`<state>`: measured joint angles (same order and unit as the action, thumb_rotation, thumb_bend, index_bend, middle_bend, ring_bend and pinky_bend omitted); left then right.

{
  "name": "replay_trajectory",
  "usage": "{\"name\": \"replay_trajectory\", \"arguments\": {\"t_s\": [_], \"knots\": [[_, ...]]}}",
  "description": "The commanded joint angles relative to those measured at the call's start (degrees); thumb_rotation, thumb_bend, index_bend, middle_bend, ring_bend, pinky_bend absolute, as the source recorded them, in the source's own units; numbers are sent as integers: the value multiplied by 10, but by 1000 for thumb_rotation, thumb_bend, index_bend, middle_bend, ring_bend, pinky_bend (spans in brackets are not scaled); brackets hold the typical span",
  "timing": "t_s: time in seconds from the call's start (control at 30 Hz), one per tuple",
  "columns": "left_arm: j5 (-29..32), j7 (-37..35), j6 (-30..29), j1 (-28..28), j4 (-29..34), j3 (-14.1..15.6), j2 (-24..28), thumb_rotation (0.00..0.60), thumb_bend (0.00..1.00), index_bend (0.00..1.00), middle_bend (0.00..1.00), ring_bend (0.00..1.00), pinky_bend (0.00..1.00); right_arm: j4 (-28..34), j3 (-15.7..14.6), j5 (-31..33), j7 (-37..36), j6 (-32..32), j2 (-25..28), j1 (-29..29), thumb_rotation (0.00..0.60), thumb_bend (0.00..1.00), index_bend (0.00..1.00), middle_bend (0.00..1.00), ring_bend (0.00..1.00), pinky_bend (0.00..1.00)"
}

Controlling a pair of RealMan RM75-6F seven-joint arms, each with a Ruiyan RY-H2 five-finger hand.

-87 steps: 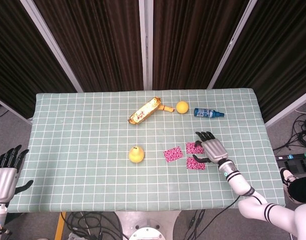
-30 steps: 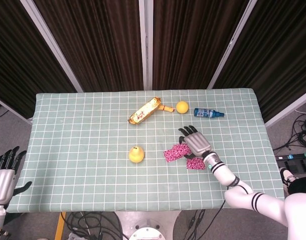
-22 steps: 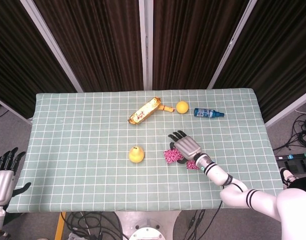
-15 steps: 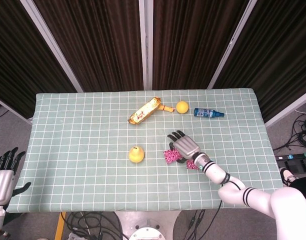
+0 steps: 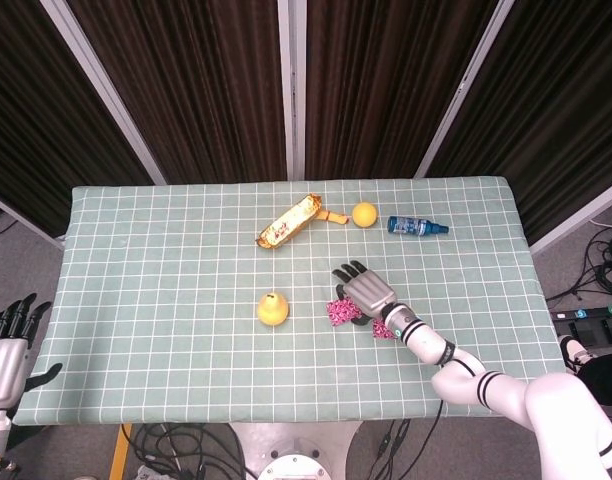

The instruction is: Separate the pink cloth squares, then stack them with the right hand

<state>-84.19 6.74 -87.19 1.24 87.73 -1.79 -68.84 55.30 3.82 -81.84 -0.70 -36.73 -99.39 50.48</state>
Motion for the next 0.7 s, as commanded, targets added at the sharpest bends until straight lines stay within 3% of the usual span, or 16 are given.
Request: {"name": "replay_trajectory", "arguments": {"t_s": [0.03, 0.7], "knots": [[0, 0, 0, 0, 0, 0, 0, 600, 3, 180, 156, 108, 161, -3, -1, -1, -1, -1, -1, 1, 525, 128, 381, 73, 0, 0], [-4, 1, -4, -1, 2, 0, 0, 600, 3, 180, 155, 108, 161, 19, -3, 5, 1, -25, 19, -12, 510, 129, 319, 70, 0, 0]]}}
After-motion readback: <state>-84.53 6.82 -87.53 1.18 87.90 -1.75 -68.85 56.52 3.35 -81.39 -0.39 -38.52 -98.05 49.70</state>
